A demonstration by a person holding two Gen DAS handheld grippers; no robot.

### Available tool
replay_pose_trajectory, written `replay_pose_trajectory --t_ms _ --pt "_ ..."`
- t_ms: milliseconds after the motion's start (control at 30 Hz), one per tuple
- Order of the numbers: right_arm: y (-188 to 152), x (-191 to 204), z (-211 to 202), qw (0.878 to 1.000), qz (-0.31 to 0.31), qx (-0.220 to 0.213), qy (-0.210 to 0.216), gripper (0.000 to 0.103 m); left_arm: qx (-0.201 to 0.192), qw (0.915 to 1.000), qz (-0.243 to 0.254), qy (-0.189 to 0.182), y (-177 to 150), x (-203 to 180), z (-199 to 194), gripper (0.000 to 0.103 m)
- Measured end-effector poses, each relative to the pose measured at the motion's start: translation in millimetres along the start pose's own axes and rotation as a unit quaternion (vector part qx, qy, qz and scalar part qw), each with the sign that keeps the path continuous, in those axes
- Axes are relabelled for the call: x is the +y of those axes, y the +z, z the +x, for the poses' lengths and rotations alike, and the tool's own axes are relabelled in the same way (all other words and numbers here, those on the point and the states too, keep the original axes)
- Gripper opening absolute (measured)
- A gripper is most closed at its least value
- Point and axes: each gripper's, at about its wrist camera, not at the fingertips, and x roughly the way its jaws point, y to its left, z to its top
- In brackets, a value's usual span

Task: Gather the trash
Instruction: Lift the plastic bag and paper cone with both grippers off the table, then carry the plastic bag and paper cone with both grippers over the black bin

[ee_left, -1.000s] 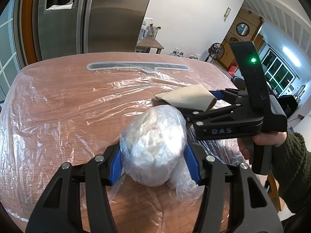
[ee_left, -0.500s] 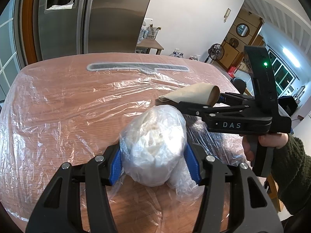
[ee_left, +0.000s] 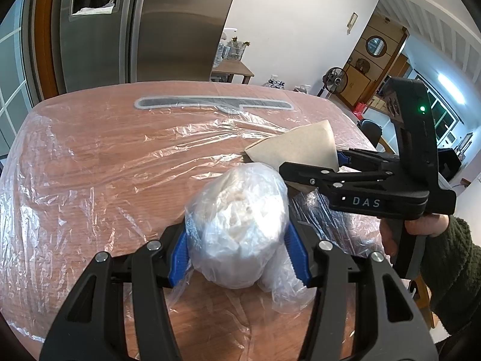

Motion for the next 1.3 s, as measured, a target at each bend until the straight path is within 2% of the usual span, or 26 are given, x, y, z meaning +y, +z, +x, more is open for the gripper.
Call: replay_pose_trajectory --t_ms 233,367,500,967,1300 --pt "-4 -12 -10 0.997 0.049 -0.014 0.055 0.053 -0.007 1.0 -0.005 -0.004 -1 0 -6 0.056" --pt "-6 -12 -18 0.997 0.054 -0.025 0.057 0.053 -0.009 0.9999 -0.003 -0.005 -2 -3 -10 0.056" --pt "-11 -11 -19 0.996 0.054 -0.011 0.069 0.053 -0.012 0.9999 -0.002 -0.003 -3 -5 -13 0.055" --pt "-27 -7 -57 0.996 0.047 -0.041 0.055 0.053 -0.034 0.9993 0.011 0.009 -13 -21 -43 0.055" --pt "-55 1 -93 0.996 0.04 -0.054 0.054 0.053 -0.047 0.9984 0.028 0.018 -28 -37 -75 0.055"
